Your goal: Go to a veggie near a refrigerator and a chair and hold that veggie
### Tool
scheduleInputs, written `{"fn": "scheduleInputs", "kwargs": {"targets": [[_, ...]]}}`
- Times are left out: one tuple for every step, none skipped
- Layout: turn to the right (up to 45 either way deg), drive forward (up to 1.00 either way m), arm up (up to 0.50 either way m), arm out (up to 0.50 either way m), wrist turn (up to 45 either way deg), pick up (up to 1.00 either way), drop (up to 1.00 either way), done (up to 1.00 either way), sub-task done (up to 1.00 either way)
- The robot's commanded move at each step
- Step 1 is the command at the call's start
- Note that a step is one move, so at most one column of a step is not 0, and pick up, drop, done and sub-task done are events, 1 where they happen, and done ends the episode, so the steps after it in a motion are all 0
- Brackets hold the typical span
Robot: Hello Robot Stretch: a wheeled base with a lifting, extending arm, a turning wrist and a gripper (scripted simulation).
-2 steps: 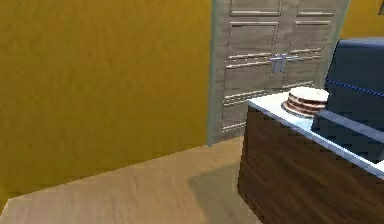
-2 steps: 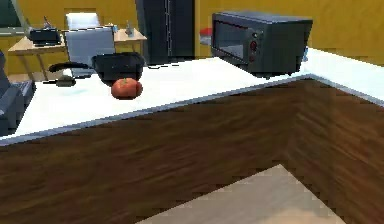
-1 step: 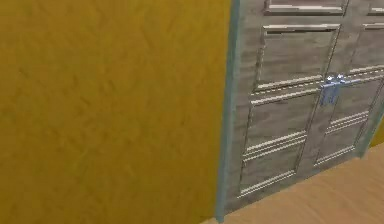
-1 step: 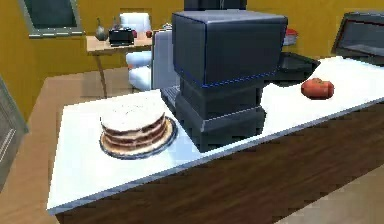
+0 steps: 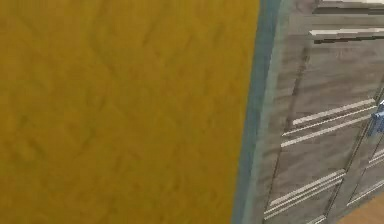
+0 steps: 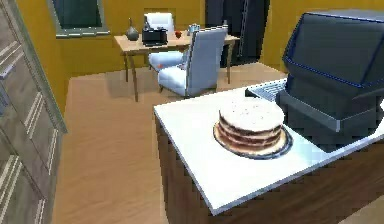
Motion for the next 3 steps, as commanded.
{"fn": "scheduleInputs", "kwargs": {"targets": [[45.0,0.0,0.0,0.0,0.0,0.0,0.0,0.0,0.0],[12.0,0.0,0.0,0.0,0.0,0.0,0.0,0.0,0.0],[0.0,0.25,0.0,0.0,0.0,0.0,0.0,0.0,0.0]]}}
